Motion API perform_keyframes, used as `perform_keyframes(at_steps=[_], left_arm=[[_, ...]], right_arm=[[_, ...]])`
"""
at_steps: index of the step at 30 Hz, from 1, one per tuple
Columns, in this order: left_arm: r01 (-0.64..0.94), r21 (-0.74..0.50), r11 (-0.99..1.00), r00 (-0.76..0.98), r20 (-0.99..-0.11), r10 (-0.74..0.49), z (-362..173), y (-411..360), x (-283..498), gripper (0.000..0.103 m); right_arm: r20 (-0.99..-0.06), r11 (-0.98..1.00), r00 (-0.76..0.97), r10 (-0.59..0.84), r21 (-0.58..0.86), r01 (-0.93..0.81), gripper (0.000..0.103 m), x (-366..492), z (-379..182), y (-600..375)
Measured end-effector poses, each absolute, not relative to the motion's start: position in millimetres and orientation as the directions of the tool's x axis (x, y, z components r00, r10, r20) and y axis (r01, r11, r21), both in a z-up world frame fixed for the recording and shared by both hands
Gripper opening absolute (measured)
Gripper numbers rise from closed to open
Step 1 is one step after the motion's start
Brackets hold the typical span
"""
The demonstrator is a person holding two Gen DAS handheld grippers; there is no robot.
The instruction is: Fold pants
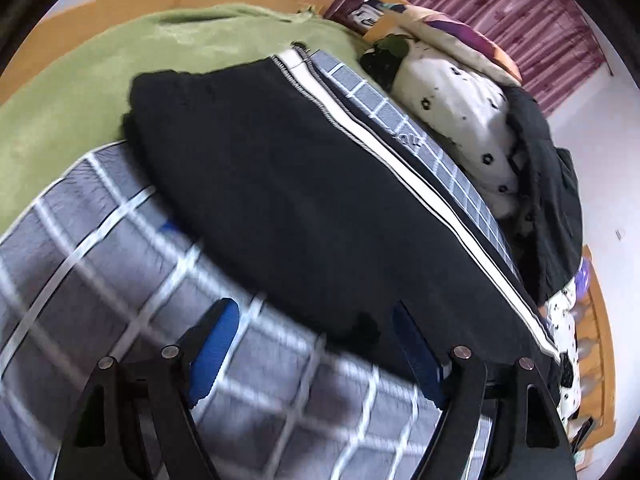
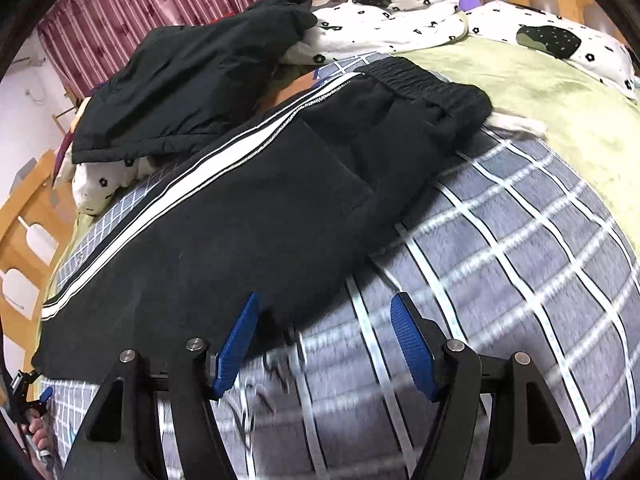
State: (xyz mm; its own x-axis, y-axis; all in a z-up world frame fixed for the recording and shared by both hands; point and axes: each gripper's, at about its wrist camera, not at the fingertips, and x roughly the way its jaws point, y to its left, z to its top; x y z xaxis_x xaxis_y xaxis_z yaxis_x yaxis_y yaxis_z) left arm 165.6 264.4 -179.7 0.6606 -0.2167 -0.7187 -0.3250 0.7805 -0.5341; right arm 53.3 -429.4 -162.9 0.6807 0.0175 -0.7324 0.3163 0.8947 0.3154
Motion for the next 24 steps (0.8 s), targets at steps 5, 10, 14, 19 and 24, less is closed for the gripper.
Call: perform_keyframes(at_steps=[5, 10, 14, 19, 24], left_arm=[[-0.365, -0.570, 0.736, 0.704, -0.687, -0.182, -182.5, 271.0, 178.6, 0.065], [-0.428, -0.488, 0.761, 0.652, -0.750, -0.114, -185.9, 281.6, 210.0, 0.018], [-0.384, -0.442, 0.811, 0.659, -0.746, -0.094, -151.2, 269.5, 220.8, 0.011], [-0.286, -0.481, 0.828, 0.707, -0.689, -0.156, -94.6, 262.9, 183.1, 0.011], [-0.214, -0.429, 0.878, 0.686, -0.706, -0.177, -95.3, 249.2, 90.4, 0.011]], right_arm=[[-0.751, 0.892, 0.660, -0.011, 0.290, 0.345, 0.061, 98.0, -169.6, -432.3], [-0.758, 0.890, 0.650, -0.057, 0.257, 0.377, 0.031, 136.9, -168.5, -437.9], [-0.760, 0.898, 0.647, -0.062, 0.240, 0.368, 0.018, 160.7, -149.5, -442.1], [-0.674, 0.923, 0.736, -0.055, 0.247, 0.296, 0.012, 134.6, -74.1, -448.0], [-0.699, 0.913, 0.714, -0.038, 0.265, 0.309, 0.012, 63.0, -65.4, -475.6]])
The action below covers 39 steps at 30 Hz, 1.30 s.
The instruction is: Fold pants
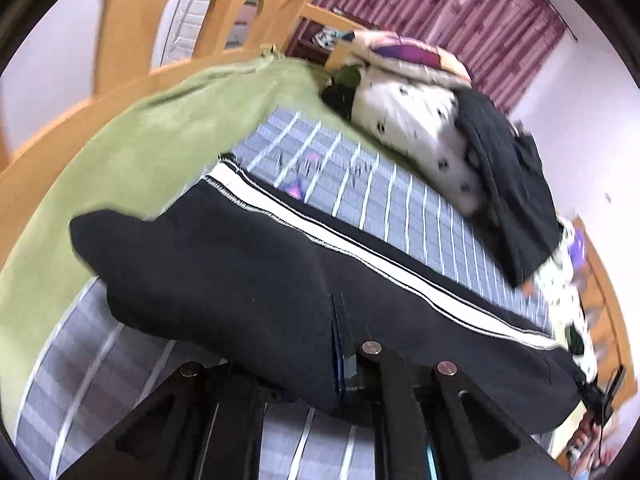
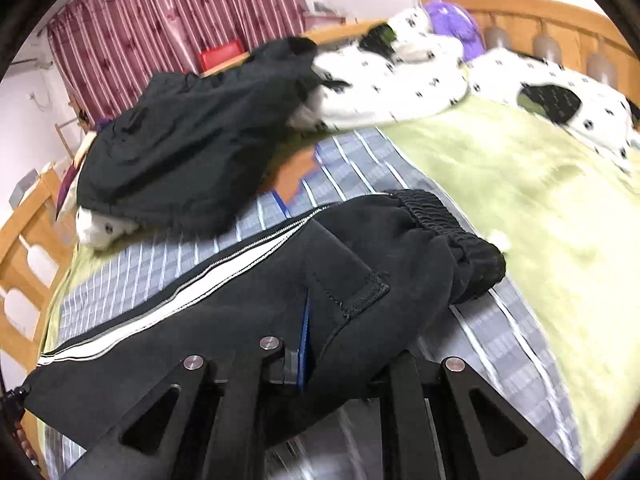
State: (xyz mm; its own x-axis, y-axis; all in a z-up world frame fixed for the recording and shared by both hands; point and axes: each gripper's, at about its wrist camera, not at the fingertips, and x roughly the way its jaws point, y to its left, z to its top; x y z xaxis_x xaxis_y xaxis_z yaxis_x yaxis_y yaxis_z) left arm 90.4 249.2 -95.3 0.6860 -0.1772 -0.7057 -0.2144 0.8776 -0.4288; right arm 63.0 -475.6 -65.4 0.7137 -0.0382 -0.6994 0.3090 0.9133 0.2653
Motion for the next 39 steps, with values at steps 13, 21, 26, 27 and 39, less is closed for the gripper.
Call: perform_keyframes(at_steps=[13, 21, 26, 27, 39], left_arm=[[-0.332, -0.320, 0.887, 0.589, -0.805, -0.071, -154.4, 235.3, 25.7, 0.070], [-0.377, -0.257, 0.890, 0.591, -0.806, 0.018, -152.0, 231.7, 9.0, 0.071], [-0.404, -0.262, 0.877, 0.606, -0.794, 0.042, -141.6, 240.4, 0.7, 0.071], [-0.398, -0.259, 0.880, 0.611, -0.791, 0.043, -138.3, 240.8, -0.6, 0.071], [-0.233, -0.240, 0.943, 0.685, -0.728, -0.016, -106.6, 225.6, -12.9, 0.071]], right_arm=[[-0.729, 0.908, 0.684, -0.022, 0.272, 0.318, 0.063, -43.9, -132.9, -491.3], [-0.728, 0.777, 0.685, 0.028, 0.447, 0.443, 0.070, 22.6, -154.2, -537.6], [-0.740, 0.778, 0.672, -0.037, 0.401, 0.484, 0.021, 62.7, -148.4, -535.2], [-0.712, 0.812, 0.700, -0.055, 0.376, 0.446, 0.016, 64.7, -133.8, -533.0], [-0.821, 0.865, 0.568, -0.053, 0.247, 0.437, 0.036, 16.6, -144.8, -551.1]])
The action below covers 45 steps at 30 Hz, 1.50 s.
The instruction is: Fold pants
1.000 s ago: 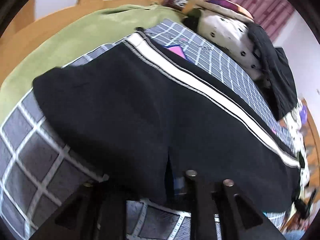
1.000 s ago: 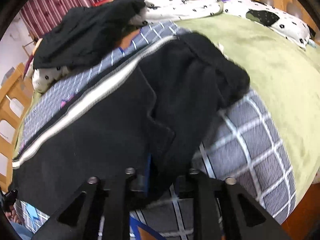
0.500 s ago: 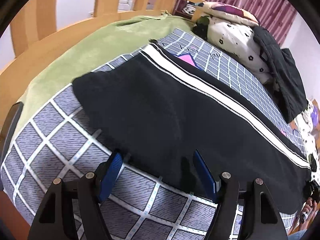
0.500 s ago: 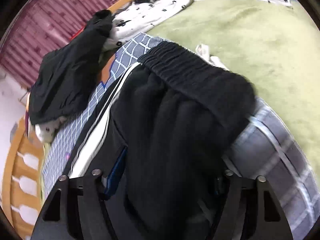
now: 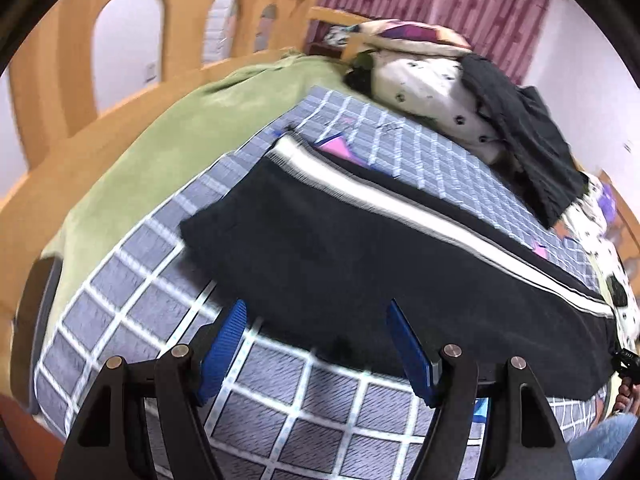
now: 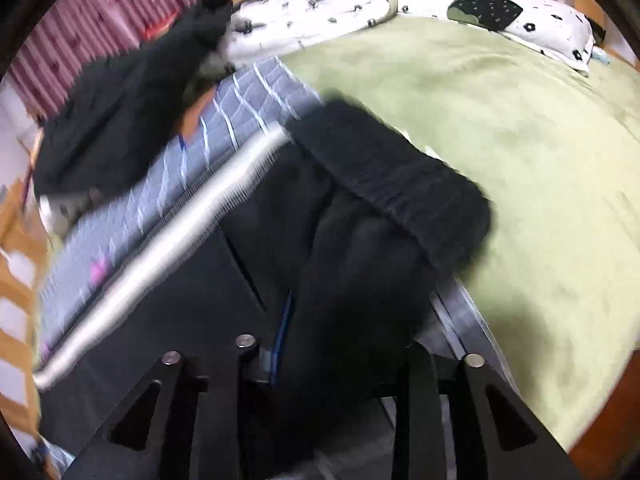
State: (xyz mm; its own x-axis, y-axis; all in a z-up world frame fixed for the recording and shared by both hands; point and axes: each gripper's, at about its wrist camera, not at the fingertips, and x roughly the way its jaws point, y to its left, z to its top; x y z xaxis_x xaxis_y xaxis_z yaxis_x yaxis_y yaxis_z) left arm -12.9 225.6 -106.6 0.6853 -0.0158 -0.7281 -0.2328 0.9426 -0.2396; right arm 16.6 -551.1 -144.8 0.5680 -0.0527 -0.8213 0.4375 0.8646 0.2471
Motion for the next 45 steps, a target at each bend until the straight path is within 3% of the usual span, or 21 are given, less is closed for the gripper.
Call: perform_keyframes(at_steps=[1, 2, 7, 13, 17, 20, 23, 25, 27, 33, 35, 36, 37, 40, 42, 45], left_arm=[[-0.215, -0.245, 0.946, 0.696, -0.718, -0.028, -101.8, 224.4, -11.6, 0.071], [-0.187, -0.259, 0.948, 0.715, -0.698, -0.050, -94.7, 224.3, -9.4, 0.071], [-0.139, -0.250, 0.958, 0.717, -0.693, -0.076, -86.4, 219.9, 26.4, 0.071], [-0.234, -0.130, 0.964, 0.662, -0.747, 0.060, -95.7, 219.1, 103.4, 0.070], [-0.249, -0.126, 0.960, 0.658, -0.750, 0.072, -101.0, 236.9, 147.1, 0.065], [-0.291, -0.049, 0.956, 0.605, -0.783, 0.144, -111.0, 250.7, 176.4, 0.058], [-0.286, -0.071, 0.956, 0.579, -0.808, 0.113, -123.7, 259.5, 189.8, 0.056], [-0.276, -0.042, 0.960, 0.571, -0.811, 0.128, -130.4, 258.8, 194.8, 0.046], [-0.279, 0.000, 0.960, 0.573, -0.802, 0.167, -132.3, 258.0, 194.8, 0.026], [-0.296, -0.059, 0.953, 0.584, -0.801, 0.131, -134.2, 267.3, 191.6, 0.027], [-0.284, -0.050, 0.957, 0.570, -0.812, 0.127, -139.8, 267.9, 197.0, 0.032], [-0.285, -0.043, 0.958, 0.572, -0.809, 0.134, -140.8, 267.7, 197.7, 0.031], [-0.285, -0.032, 0.958, 0.582, -0.800, 0.147, -139.6, 266.5, 197.4, 0.026], [-0.266, -0.076, 0.961, 0.658, -0.742, 0.124, -121.0, 264.7, 184.0, 0.021], [-0.260, -0.113, 0.959, 0.706, -0.699, 0.109, -106.4, 268.0, 175.7, 0.021], [-0.274, -0.147, 0.950, 0.703, -0.705, 0.093, -108.0, 275.7, 181.8, 0.021]], right_arm=[[-0.816, 0.879, 0.571, -0.093, 0.203, 0.432, 0.045, 5.5, -140.7, -547.9], [-0.806, 0.891, 0.573, -0.151, 0.140, 0.432, 0.047, -6.7, -132.9, -543.5], [-0.742, 0.921, 0.616, -0.263, -0.003, 0.390, 0.048, -29.5, -83.7, -522.1], [-0.705, 0.969, 0.694, -0.145, 0.039, 0.243, 0.049, 19.1, -54.4, -459.0], [-0.727, 0.993, 0.684, -0.063, 0.023, 0.115, 0.049, 70.7, -71.1, -404.3], [-0.736, 1.000, 0.677, -0.004, 0.012, 0.019, 0.049, 111.2, -88.2, -365.9], [-0.737, 0.998, 0.676, 0.008, -0.034, -0.049, 0.049, 133.1, -103.7, -338.1], [-0.752, 0.992, 0.659, 0.023, -0.063, -0.107, 0.049, 150.8, -114.7, -321.6], [-0.762, 0.984, 0.647, 0.029, -0.092, -0.153, 0.049, 161.7, -124.3, -313.2], [-0.838, 0.957, 0.542, 0.065, -0.101, -0.272, 0.049, 191.8, -157.5, -286.0], [-0.842, 0.942, 0.538, 0.036, -0.152, -0.299, 0.043, 192.5, -161.5, -279.4], [-0.845, 0.940, 0.534, 0.041, -0.148, -0.307, 0.012, 192.1, -159.6, -278.5], [-0.845, 0.939, 0.534, 0.036, -0.154, -0.307, 0.000, 191.1, -156.8, -277.9], [-0.780, 0.940, 0.625, 0.032, -0.188, -0.283, 0.000, 176.7, -134.7, -280.4], [-0.721, 0.964, 0.690, 0.071, -0.128, -0.233, 0.000, 168.6, -111.4, -291.4], [-0.670, 0.979, 0.734, 0.111, -0.055, -0.198, 0.000, 173.1, -90.8, -298.7]])
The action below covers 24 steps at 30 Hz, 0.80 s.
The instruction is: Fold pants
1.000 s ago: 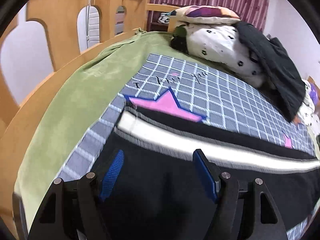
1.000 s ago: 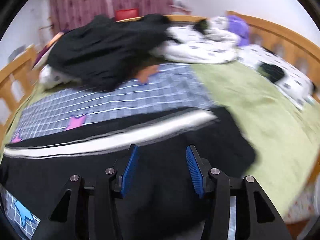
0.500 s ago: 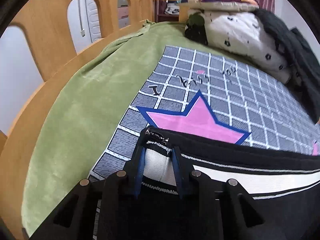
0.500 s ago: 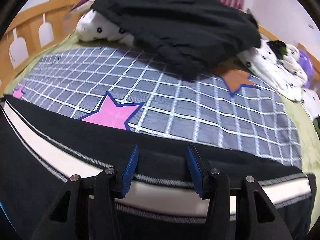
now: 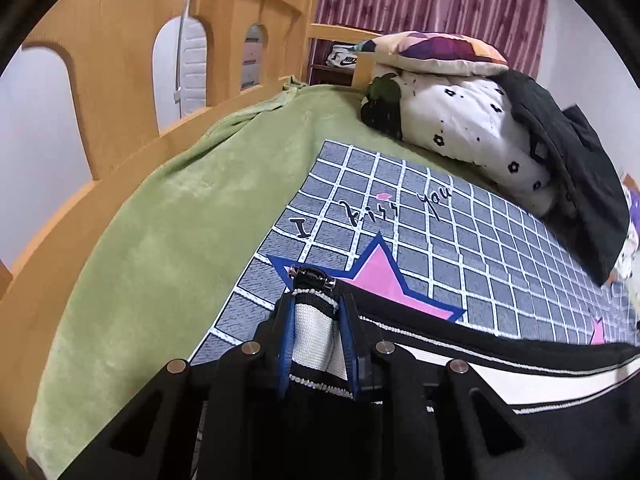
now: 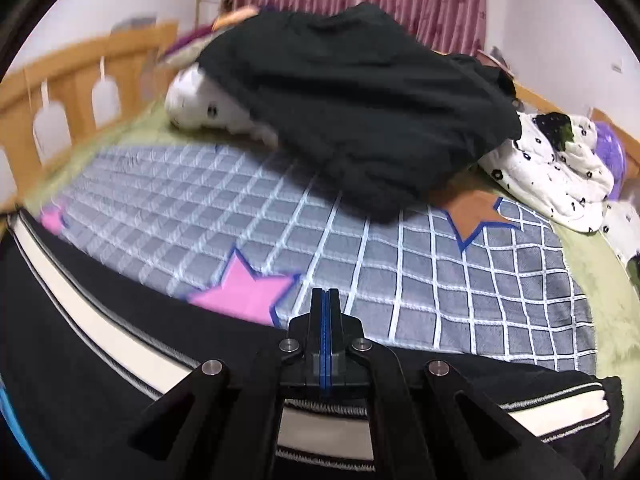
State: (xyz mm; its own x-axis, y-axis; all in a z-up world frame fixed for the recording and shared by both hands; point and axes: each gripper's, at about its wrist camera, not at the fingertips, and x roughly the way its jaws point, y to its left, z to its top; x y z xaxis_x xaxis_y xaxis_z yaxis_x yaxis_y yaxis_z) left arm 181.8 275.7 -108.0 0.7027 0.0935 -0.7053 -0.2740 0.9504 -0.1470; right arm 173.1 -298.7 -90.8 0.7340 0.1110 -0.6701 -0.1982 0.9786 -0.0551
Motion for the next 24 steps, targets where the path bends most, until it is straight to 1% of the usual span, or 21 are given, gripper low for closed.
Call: perform_keyframes(at_steps=[3, 4, 5, 6, 7, 9, 10, 13, 14, 15, 16, 18, 20, 22, 24], left_arm=[[-0.293, -0.161, 0.942, 0.664, -0.743, 0.080, -120.5, 280.5, 187.9, 0.021], [-0.292, -0.156, 0.944, 0.660, -0.747, 0.081, -122.3, 279.4, 186.1, 0.021], [-0.287, -0.152, 0.946, 0.658, -0.749, 0.080, -124.1, 279.0, 184.2, 0.021], [-0.282, -0.152, 0.947, 0.661, -0.747, 0.077, -125.1, 278.5, 181.6, 0.021], [-0.280, -0.152, 0.948, 0.663, -0.745, 0.077, -125.6, 277.9, 180.1, 0.021], [-0.272, -0.157, 0.950, 0.677, -0.732, 0.073, -123.7, 277.8, 177.5, 0.021], [-0.270, -0.156, 0.950, 0.679, -0.731, 0.073, -122.8, 277.6, 176.7, 0.021], [-0.262, -0.157, 0.952, 0.682, -0.728, 0.067, -120.6, 276.6, 176.0, 0.021], [-0.259, -0.156, 0.953, 0.684, -0.727, 0.067, -120.1, 276.7, 175.7, 0.021], [-0.254, -0.160, 0.954, 0.691, -0.721, 0.063, -118.9, 276.9, 173.5, 0.021], [-0.252, -0.165, 0.953, 0.694, -0.717, 0.060, -117.9, 277.5, 172.7, 0.021], [-0.243, -0.188, 0.952, 0.714, -0.699, 0.044, -113.1, 279.5, 166.2, 0.021], [-0.235, -0.213, 0.948, 0.737, -0.675, 0.031, -108.0, 282.2, 160.2, 0.021], [-0.237, -0.215, 0.948, 0.740, -0.672, 0.033, -105.8, 283.6, 161.7, 0.021], [-0.256, -0.192, 0.947, 0.733, -0.678, 0.061, -110.3, 283.1, 172.3, 0.021]], right_arm=[[-0.712, 0.971, 0.695, 0.101, -0.082, -0.225, 0.000, 188.1, -100.6, -289.9], [-0.726, 0.966, 0.676, 0.128, -0.062, -0.250, 0.000, 189.6, -104.2, -289.8], [-0.736, 0.961, 0.657, 0.162, -0.034, -0.275, 0.002, 189.8, -106.8, -289.7], [-0.746, 0.955, 0.638, 0.188, -0.011, -0.295, 0.016, 189.6, -110.3, -290.6], [-0.751, 0.952, 0.630, 0.199, -0.005, -0.306, 0.035, 189.3, -112.4, -290.3], [-0.764, 0.935, 0.605, 0.224, -0.007, -0.354, 0.052, 184.4, -121.3, -287.4], [-0.782, 0.924, 0.583, 0.223, -0.021, -0.382, 0.052, 183.9, -128.4, -283.8], [-0.850, 0.894, 0.502, 0.161, -0.089, -0.438, 0.052, 189.7, -159.2, -272.3], [-0.851, 0.884, 0.505, 0.142, -0.120, -0.451, 0.052, 189.1, -166.9, -269.3], [-0.844, 0.881, 0.516, 0.148, -0.124, -0.456, 0.031, 187.8, -166.1, -267.6], [-0.852, 0.878, 0.494, 0.175, -0.092, -0.469, 0.002, 188.2, -163.9, -266.2], [-0.847, 0.877, 0.511, 0.146, -0.128, -0.462, 0.001, 184.1, -157.8, -262.2], [-0.806, 0.875, 0.575, 0.142, -0.170, -0.454, 0.001, 173.9, -142.8, -260.8], [-0.753, 0.897, 0.631, 0.186, -0.132, -0.422, 0.001, 170.4, -122.7, -269.3], [-0.725, 0.912, 0.655, 0.214, -0.091, -0.399, 0.001, 174.9, -115.8, -274.6]])
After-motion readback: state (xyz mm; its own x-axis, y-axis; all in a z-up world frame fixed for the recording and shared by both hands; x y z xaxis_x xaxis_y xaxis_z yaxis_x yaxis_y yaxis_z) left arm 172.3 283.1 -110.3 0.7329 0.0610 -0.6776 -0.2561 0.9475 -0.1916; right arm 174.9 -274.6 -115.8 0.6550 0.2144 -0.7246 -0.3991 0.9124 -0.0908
